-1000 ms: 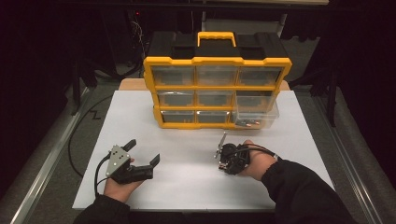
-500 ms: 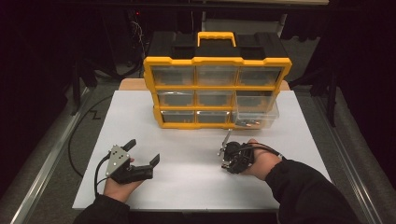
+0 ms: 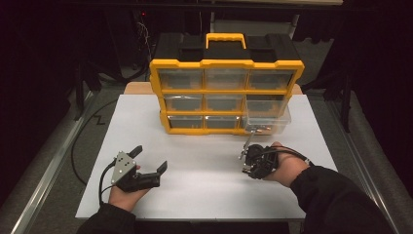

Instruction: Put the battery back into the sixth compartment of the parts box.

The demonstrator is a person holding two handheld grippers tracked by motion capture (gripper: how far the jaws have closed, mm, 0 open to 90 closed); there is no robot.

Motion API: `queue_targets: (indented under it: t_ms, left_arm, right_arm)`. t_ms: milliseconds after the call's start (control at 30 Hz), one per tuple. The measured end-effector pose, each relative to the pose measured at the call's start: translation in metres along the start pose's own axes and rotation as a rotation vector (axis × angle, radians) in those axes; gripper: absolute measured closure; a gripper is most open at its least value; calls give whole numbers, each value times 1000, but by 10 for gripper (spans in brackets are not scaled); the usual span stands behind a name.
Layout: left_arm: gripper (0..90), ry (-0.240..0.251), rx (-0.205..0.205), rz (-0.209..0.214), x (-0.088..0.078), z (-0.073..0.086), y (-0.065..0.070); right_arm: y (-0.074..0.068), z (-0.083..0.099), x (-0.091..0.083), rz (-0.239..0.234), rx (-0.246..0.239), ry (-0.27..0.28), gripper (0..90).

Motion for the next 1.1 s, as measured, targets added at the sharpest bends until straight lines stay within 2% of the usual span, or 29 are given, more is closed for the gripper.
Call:
queue_targets:
  t_ms: [600, 967, 1100]
  left_arm:
    - [4, -2, 2, -4, 1, 0, 0]
    - [4, -3, -1, -1, 2, 1, 1]
    - [4, -3, 1, 0, 1, 1, 0]
  right_arm:
    - [11, 29, -32, 34, 64, -14, 788]
    - [18, 44, -52, 41, 94, -27, 788]
    - [19, 47, -60, 29, 92, -27, 788]
Point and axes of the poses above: each handheld gripper's, and its own axes: x roughly forward along the jaws, z roughly out of its underside, y roughly to its right, the point moved 5 cm from there along x, roughly forward along the jaws, and after that the axes turned 15 degrees about -x, right-handed, at the moved point
